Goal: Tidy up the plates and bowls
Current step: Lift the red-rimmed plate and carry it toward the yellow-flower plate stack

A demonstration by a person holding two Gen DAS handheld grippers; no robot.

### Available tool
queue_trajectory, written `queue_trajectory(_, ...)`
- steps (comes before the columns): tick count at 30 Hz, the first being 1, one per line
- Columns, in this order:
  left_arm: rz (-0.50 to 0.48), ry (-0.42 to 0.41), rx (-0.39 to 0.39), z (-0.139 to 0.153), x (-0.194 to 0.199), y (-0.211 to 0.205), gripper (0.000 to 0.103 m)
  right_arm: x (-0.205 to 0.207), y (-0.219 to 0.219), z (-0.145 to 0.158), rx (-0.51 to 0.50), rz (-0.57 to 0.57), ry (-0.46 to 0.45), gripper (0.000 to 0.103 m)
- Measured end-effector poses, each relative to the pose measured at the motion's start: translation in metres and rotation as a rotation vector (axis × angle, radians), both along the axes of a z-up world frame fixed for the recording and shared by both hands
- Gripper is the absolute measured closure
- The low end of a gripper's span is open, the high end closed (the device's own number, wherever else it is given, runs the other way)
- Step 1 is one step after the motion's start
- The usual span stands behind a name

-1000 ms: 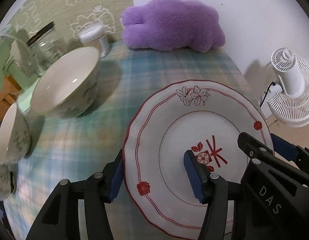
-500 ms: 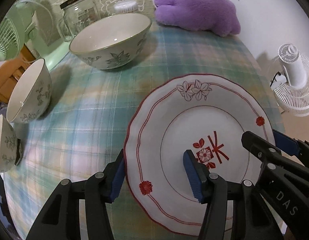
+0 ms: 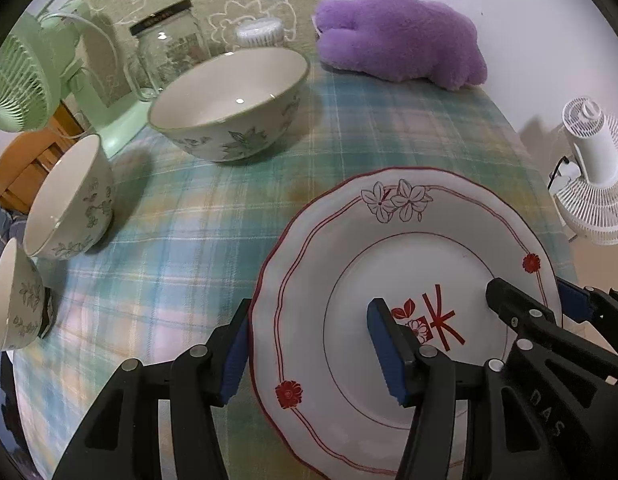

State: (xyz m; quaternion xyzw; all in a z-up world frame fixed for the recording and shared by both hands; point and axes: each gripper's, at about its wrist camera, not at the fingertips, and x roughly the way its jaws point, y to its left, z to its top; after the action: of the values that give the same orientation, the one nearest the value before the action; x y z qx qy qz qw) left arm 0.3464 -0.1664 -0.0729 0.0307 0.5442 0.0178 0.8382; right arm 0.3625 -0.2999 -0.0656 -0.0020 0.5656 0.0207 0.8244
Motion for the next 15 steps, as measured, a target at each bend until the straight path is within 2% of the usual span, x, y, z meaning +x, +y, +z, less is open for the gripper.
queue_trajectory(10, -0.009, -0.038, -0.008, 0.040, -0.021, 0.001, 0.045, -0.022, 0.006, 0.040, -0.016, -0.024, -0.044, 0.059)
queue_trajectory(15, -0.051, -0.074, -0.015, 0.059, -0.040, 0.005, 0.045, -0.041, 0.008, 0.061, -0.013, -0.035, -0.061, 0.059)
